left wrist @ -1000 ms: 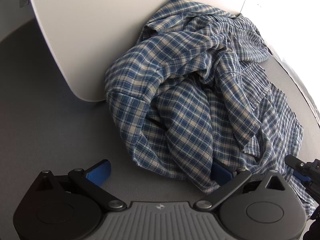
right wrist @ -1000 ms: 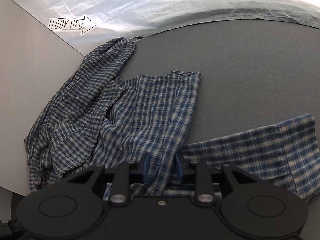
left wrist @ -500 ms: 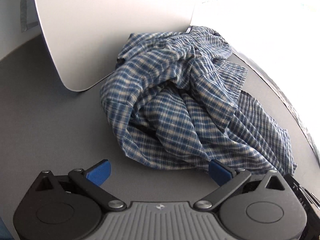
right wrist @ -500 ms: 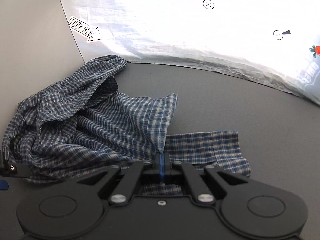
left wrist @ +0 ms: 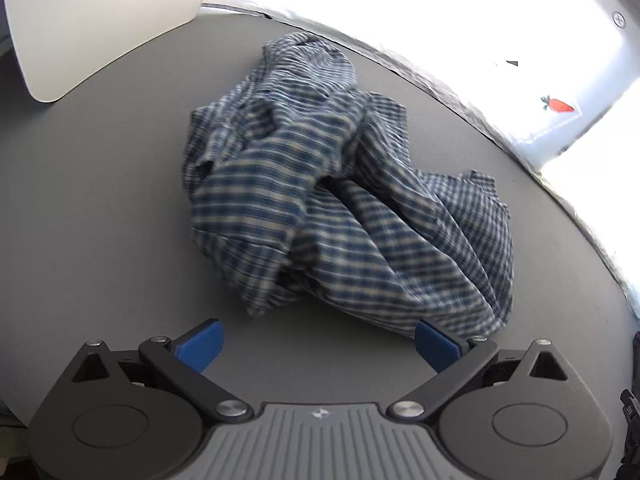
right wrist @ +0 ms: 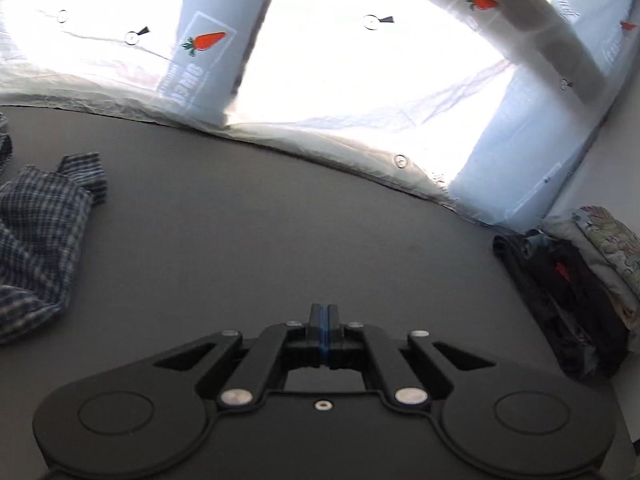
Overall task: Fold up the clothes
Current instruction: 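Close the right gripper on the shirt fabric while the left gripper approaches it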
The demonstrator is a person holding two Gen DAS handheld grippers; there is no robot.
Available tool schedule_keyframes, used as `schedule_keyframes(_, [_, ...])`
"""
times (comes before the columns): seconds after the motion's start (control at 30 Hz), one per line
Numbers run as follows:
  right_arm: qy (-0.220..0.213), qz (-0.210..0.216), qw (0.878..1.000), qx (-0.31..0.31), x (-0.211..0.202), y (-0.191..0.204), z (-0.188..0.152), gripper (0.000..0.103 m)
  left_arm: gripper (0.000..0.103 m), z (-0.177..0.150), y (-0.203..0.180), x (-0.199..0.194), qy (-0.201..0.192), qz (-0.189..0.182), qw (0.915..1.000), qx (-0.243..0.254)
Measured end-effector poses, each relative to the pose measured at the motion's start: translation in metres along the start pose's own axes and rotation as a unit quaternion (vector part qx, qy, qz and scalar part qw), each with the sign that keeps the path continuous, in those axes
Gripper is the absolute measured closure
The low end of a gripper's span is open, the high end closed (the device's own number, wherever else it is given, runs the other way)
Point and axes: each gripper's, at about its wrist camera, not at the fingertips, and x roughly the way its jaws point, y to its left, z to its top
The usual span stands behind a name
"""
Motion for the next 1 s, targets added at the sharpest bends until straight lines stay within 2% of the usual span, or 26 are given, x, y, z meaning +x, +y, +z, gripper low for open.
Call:
schedule_keyframes(0.07, [0.013, -0.006, 0.998, 0.054, 0.012, -0.06, -0.007, 0.103, 0.005, -0.005, -0.028, 0.006, 0.004, 0.005, 0.9994, 0.033])
schedule_keyframes(0.1, [0.013, -0.008, 0.998, 0.058, 0.014, -0.074, -0.009, 0.103, 0.005, -0.008, -0.035, 0.006, 0.002, 0.007, 0.9989, 0.047])
schedule_keyframes(0.23, [0.008, 0.015, 0.997, 0.076, 0.014, -0.084, -0.019, 0.103, 0.006, -0.007, -0.041, -0.003, -0.022, 0.024, 0.9964, 0.078])
schedule_keyframes(0.33, [0.016, 0.044, 0.995, 0.088, 0.019, -0.05, -0.027, 0.102, 0.014, 0.011, -0.036, -0.005, -0.048, 0.06, 0.9923, 0.097])
schedule_keyframes(0.47, [0.031, 0.096, 0.991, 0.084, 0.021, 0.006, -0.027, 0.102, 0.015, 0.034, -0.022, -0.006, -0.099, 0.146, 0.9716, 0.157])
schedule_keyframes(0.57, [0.034, 0.128, 0.989, 0.059, 0.016, 0.041, -0.025, 0.102, 0.018, 0.048, -0.013, 0.01, -0.084, 0.151, 0.9635, 0.205])
schedule_keyframes(0.67, [0.036, 0.151, 0.987, 0.04, 0.012, 0.063, -0.023, 0.102, 0.047, 0.056, -0.009, 0.033, -0.052, 0.147, 0.9611, 0.228])
schedule_keyframes(0.7, [0.033, 0.149, 0.988, 0.028, 0.011, 0.067, -0.022, 0.102, 0.072, 0.057, -0.01, 0.036, -0.048, 0.147, 0.962, 0.225])
schedule_keyframes(0.73, [0.024, 0.14, 0.99, 0.009, 0.01, 0.069, -0.022, 0.102, 0.092, 0.058, -0.012, 0.039, -0.045, 0.145, 0.963, 0.223])
schedule_keyframes(0.83, [0.005, 0.122, 0.992, -0.018, 0.012, 0.065, -0.021, 0.102, 0.095, 0.051, -0.033, 0.028, -0.065, 0.103, 0.9661, 0.228])
schedule_keyframes(0.9, [0.002, 0.117, 0.993, -0.005, 0.018, 0.053, -0.02, 0.102, 0.097, 0.04, -0.061, 0.014, -0.079, 0.08, 0.9618, 0.25])
schedule_keyframes(1.0, [-0.004, 0.109, 0.994, 0.008, 0.026, 0.035, -0.021, 0.102, 0.097, 0.026, -0.108, -0.002, -0.09, 0.025, 0.9546, 0.283])
